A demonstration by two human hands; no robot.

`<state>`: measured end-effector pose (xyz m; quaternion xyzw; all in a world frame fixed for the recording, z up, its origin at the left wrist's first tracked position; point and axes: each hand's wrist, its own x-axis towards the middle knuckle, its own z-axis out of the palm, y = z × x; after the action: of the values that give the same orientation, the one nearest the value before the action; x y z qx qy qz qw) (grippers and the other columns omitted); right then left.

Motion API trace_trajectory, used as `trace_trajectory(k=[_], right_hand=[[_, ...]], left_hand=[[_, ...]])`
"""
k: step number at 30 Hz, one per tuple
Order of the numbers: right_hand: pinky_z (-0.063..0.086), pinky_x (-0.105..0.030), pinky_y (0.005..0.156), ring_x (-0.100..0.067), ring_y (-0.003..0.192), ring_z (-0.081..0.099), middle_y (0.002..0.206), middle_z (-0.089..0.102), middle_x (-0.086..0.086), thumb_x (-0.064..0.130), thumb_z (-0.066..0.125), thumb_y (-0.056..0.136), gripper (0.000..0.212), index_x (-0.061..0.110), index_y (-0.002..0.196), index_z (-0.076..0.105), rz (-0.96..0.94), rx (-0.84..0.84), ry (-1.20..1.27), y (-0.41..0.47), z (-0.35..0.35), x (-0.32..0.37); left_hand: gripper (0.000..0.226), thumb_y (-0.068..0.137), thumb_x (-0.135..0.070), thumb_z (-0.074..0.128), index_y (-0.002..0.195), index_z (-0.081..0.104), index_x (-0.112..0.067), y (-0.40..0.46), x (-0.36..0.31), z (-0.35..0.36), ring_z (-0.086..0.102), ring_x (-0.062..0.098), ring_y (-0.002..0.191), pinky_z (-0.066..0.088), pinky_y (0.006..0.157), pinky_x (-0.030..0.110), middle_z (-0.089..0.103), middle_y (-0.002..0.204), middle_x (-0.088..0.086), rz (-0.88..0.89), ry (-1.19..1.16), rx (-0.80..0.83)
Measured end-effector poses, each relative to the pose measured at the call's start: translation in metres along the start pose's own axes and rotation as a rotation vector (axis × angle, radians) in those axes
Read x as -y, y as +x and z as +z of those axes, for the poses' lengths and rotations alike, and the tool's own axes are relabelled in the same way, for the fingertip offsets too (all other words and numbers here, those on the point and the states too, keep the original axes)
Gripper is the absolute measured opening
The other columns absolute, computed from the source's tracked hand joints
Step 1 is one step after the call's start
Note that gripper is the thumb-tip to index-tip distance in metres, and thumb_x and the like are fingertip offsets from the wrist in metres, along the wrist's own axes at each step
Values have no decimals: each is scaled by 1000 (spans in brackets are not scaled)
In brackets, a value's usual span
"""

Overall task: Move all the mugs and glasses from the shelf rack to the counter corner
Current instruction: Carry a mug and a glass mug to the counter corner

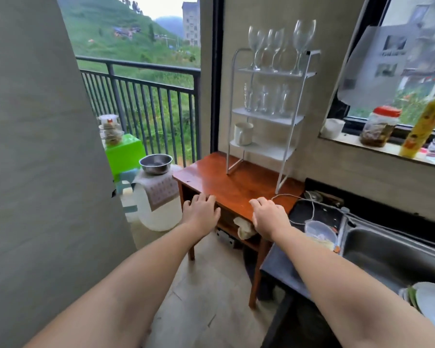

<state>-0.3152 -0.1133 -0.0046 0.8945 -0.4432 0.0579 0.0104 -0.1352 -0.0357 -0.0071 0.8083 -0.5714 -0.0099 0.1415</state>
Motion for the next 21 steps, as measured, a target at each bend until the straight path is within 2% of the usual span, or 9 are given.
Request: trace_trajectory(k=[5, 9, 12, 18, 21], right_hand=[[44, -41, 90, -29, 115, 53, 130, 52, -7, 23, 39, 97, 39, 16, 134, 42, 62, -49, -34, 77, -3, -14], [44, -41, 95, -28, 121, 51, 138, 48, -7, 23, 37, 98, 46, 16, 143, 36, 118, -48, -42, 130, 2, -34], [43, -42, 98, -27, 124, 49, 139, 48, -6, 21, 37, 97, 46, 17, 142, 39, 168, -83, -20, 177, 2, -54], [46, -39, 92, -29, 123, 47, 140, 44, -8, 18, 38, 98, 42, 13, 139, 39, 227, -234, 124, 277, -24, -90], [46, -40, 80, -33, 120, 48, 140, 38, -12, 16, 41, 96, 42, 8, 137, 37, 319, -426, 289, 318, -44, -101]], left_hand=[[43, 94, -40, 37, 130, 49, -19, 93, 8, 0, 47, 28, 122, 39, 99, 45, 52, 132, 8, 107, -3, -16], [43, 95, -41, 37, 131, 47, -19, 157, 1, 13, 48, 28, 122, 40, 99, 45, 51, 132, 8, 188, -24, -7], [41, 95, -39, 37, 128, 49, -19, 209, -6, 24, 46, 28, 123, 42, 99, 44, 51, 132, 7, 233, -43, -31], [42, 95, -41, 38, 131, 47, -20, 310, -18, 30, 46, 29, 125, 41, 96, 45, 47, 136, 8, 206, -89, -12], [43, 94, -41, 38, 131, 47, -21, 359, -23, 30, 50, 30, 122, 46, 92, 43, 46, 134, 7, 140, -189, 61]])
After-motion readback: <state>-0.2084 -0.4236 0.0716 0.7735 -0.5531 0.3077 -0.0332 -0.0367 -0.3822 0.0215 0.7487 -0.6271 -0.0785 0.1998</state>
